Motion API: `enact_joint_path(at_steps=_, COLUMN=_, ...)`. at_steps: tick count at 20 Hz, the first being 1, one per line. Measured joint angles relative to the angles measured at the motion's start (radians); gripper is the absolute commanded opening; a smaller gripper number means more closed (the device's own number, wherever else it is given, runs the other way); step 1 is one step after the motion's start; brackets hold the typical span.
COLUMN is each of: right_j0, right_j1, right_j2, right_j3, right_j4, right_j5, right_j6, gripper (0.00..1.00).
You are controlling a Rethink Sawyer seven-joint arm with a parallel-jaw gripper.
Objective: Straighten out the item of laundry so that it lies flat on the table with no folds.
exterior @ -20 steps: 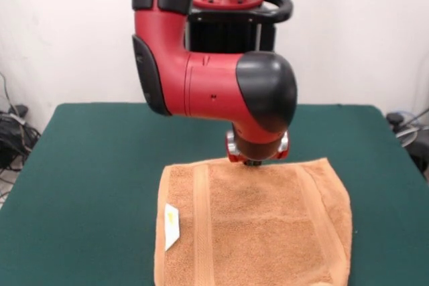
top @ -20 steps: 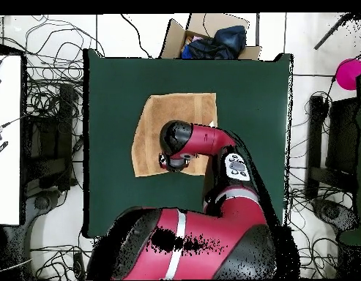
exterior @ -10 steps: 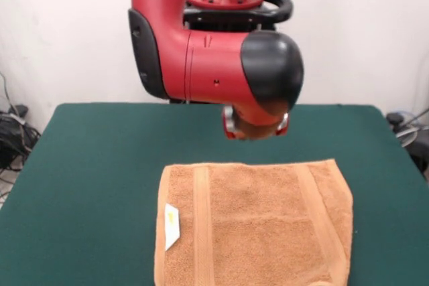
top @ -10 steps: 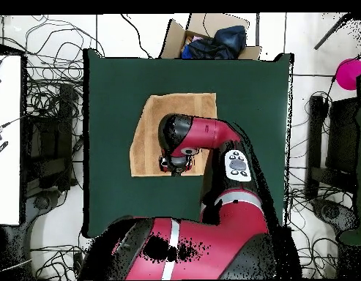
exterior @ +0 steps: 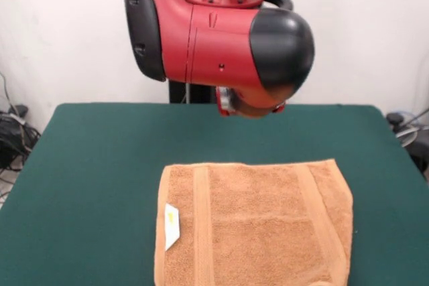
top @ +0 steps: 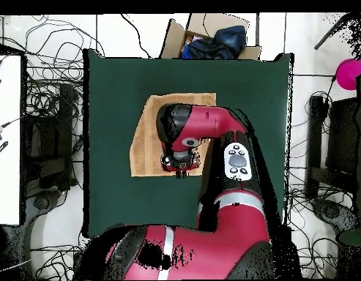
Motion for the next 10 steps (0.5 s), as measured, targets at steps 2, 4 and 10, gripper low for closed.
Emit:
enact_joint_path(at_steps=2, right_j0=-0.001, right_j1=0.000, right_j2=0.000, right_j3=-0.009, right_j4=-0.012, right_j5=-0.036, right_j6=0.000, gripper=0.00)
enact_joint_path(at_steps=4, right_j0=-0.003, right_j1=0.001, right_j2=0.000, right_j3=-0.013, right_j4=-0.028, right_j5=-0.140, right_j6=0.000, gripper=0.00)
enact_joint_path(at_steps=10, right_j0=-0.024, right_j1=0.007, right_j2=0.014, right_j3=-0.006, right_j4=-0.064, right_j5=-0.569, right_j6=0.000, gripper=0.00)
